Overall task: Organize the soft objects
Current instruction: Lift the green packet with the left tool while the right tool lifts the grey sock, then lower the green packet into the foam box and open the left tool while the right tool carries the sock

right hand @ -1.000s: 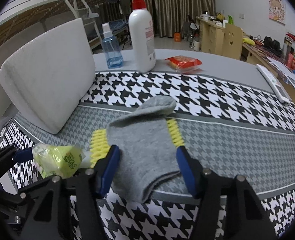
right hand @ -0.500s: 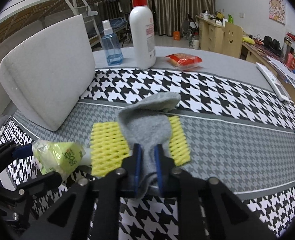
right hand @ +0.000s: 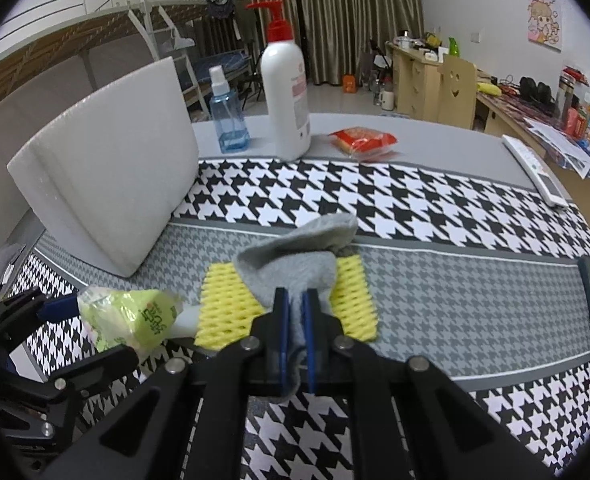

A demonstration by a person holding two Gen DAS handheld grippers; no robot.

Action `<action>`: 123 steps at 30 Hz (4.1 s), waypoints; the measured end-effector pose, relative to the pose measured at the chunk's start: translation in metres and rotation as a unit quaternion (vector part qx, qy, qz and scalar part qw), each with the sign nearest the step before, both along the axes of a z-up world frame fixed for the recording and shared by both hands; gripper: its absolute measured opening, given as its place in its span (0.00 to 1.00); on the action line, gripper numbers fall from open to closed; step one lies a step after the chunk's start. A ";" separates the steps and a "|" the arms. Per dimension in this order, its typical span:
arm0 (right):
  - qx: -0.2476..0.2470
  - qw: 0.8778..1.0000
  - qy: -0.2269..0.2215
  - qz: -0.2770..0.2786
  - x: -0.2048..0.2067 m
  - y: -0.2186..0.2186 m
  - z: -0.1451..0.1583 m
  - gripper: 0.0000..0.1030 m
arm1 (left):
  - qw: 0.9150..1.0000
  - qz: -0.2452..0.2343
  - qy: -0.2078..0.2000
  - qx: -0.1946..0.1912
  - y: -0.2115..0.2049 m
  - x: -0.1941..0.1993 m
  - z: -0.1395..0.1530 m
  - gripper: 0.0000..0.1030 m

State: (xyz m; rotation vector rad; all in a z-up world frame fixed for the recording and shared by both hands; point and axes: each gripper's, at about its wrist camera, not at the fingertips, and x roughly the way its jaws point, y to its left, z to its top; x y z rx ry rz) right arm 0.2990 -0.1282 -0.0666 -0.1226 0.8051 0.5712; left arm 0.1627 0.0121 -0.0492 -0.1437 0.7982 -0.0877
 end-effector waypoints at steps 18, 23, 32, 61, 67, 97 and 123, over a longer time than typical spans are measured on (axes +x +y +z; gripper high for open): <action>0.029 0.999 -0.035 -0.011 -0.009 -0.008 0.031 0.08 | 1.000 0.007 -0.017 0.005 0.005 -0.004 0.009 0.70; 0.035 0.998 -0.051 -0.014 -0.013 -0.009 0.041 0.08 | 1.000 0.005 -0.027 0.009 0.005 -0.007 0.016 0.70; 0.044 0.996 -0.073 -0.018 -0.021 -0.011 0.057 0.08 | 0.999 0.001 -0.044 0.016 0.005 -0.011 0.026 0.70; 0.051 0.991 -0.120 -0.031 -0.031 -0.011 0.104 0.07 | 0.995 -0.020 -0.096 0.029 0.005 -0.012 0.070 0.70; 0.052 0.990 -0.128 -0.029 -0.033 -0.009 0.110 0.07 | 0.993 -0.023 -0.110 0.043 0.000 -0.014 0.081 0.70; 0.057 0.987 -0.149 -0.015 -0.024 0.009 0.148 0.07 | 0.986 -0.001 -0.154 0.071 0.019 0.001 0.124 0.70; 0.068 0.986 -0.149 0.023 -0.012 0.044 0.161 0.07 | 0.979 0.096 -0.148 0.098 0.081 0.021 0.133 0.70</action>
